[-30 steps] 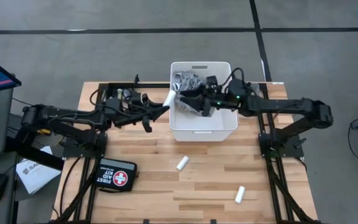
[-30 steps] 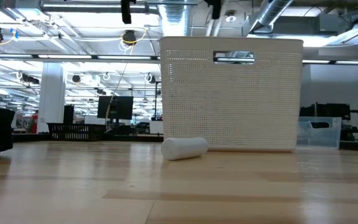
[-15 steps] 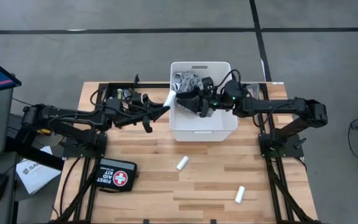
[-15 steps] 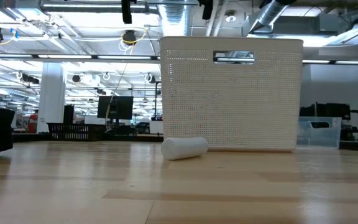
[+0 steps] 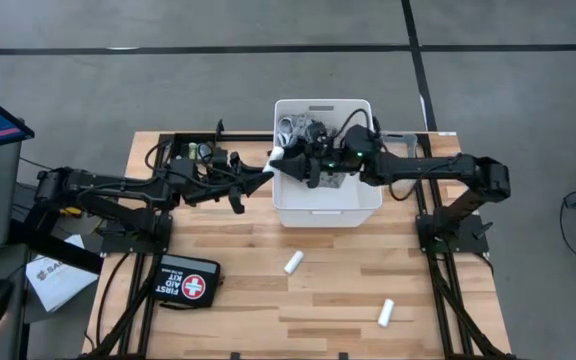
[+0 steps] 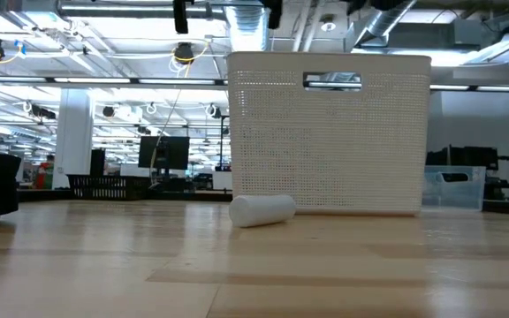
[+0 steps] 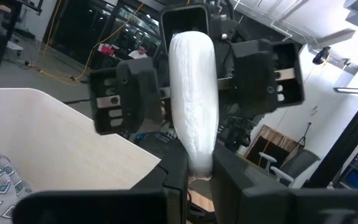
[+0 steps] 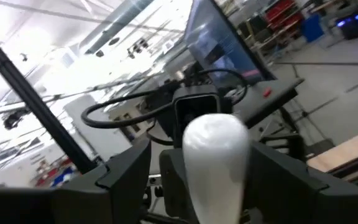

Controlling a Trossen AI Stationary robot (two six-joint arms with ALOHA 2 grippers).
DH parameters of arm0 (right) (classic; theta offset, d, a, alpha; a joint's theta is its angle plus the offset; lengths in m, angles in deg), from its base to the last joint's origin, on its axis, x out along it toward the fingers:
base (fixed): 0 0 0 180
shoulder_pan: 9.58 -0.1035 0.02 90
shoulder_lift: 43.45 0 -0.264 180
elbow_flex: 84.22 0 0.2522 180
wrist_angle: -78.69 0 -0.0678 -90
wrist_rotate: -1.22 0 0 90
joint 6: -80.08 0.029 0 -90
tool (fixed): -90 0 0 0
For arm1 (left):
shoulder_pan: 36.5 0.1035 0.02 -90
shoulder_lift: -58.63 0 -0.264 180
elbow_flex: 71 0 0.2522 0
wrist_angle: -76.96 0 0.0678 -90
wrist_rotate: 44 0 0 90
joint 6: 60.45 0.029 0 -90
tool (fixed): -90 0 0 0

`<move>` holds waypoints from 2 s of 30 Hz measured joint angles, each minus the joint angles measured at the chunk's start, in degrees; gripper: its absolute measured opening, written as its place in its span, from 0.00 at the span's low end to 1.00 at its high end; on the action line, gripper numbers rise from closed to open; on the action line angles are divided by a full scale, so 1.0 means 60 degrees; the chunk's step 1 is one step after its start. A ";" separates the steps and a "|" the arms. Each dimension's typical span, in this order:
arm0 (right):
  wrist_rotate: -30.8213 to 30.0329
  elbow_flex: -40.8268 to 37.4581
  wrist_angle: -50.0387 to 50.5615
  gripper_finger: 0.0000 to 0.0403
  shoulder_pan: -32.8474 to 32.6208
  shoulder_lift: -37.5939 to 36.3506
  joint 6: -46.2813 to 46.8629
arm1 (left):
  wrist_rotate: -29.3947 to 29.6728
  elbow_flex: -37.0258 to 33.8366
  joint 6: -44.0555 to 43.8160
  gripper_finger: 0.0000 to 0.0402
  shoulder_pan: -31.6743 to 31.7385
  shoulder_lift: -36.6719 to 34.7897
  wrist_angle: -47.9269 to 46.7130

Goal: Pick & place medical supplies in basket/bin
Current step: Put the top white gauze in the transparent bin

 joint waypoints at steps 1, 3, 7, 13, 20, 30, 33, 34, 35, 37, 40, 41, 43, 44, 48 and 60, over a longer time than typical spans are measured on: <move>0.0125 0.0207 0.0049 0.63 -0.0003 0.0168 -0.0042 | 0.0000 0.0000 -0.0040 0.08 0.0000 0.0000 0.0000; 0.0367 0.0562 0.0226 0.63 0.0028 0.0383 -0.0169 | 0.0000 0.0000 -0.0052 0.08 0.0000 0.0000 0.0000; 0.0707 0.0956 0.0611 0.63 0.0156 0.0409 -0.0323 | 0.0000 0.0000 -0.0055 0.08 0.0000 0.0000 0.0000; 0.0751 0.0944 0.0883 0.63 0.0256 0.0378 -0.0406 | 0.0000 0.0000 -0.0052 0.08 0.0000 0.0000 0.0000; 0.0825 0.0940 0.1299 0.51 0.0193 0.0411 -0.0449 | -0.0001 0.0000 -0.0052 0.08 0.0000 0.0000 0.0000; 0.0825 0.0940 0.1322 0.28 0.0197 0.0414 -0.0512 | -0.0011 0.0000 -0.0052 0.08 0.0000 -0.0007 0.0007; 0.0825 0.0940 0.1322 0.24 0.0197 0.0411 -0.0512 | -0.0014 0.0000 -0.0052 0.08 0.0000 -0.0007 0.0007; 0.0825 0.0940 0.1322 0.23 0.0198 0.0411 -0.0512 | -0.0011 0.0000 -0.0052 0.08 0.0000 -0.0007 0.0007; 0.0825 0.0940 0.1322 0.23 0.0197 0.0411 -0.0512 | -0.0011 0.0000 -0.0052 0.08 0.0000 -0.0007 0.0007; 0.0825 0.0940 0.1322 0.22 0.0197 0.0411 -0.0512 | -0.0011 0.0000 -0.0052 0.08 0.0000 -0.0007 0.0007; 0.0828 0.0940 0.1322 0.21 0.0197 0.0411 -0.0512 | -0.0011 0.0000 -0.0052 0.08 0.0000 -0.0007 0.0007; 0.0828 0.0940 0.1326 0.21 0.0197 0.0411 -0.0512 | -0.0011 0.0000 -0.0052 0.09 0.0000 -0.0007 0.0007; 0.0832 0.0940 0.1333 0.20 0.0197 0.0411 -0.0512 | -0.0011 0.0000 -0.0052 0.12 0.0000 -0.0007 0.0006; 0.0836 0.0940 0.1333 0.20 0.0197 0.0411 -0.0511 | -0.0014 0.0000 -0.0052 0.14 0.0000 -0.0007 0.0004; 0.0850 0.0940 0.1337 0.19 0.0197 0.0411 -0.0512 | -0.0011 0.0000 -0.0048 0.21 0.0000 -0.0007 -0.0025; 0.0821 0.0951 0.1853 0.18 0.0250 -0.0375 -0.0957 | 0.0011 -0.0002 0.0344 0.37 0.0007 -0.0562 -0.2077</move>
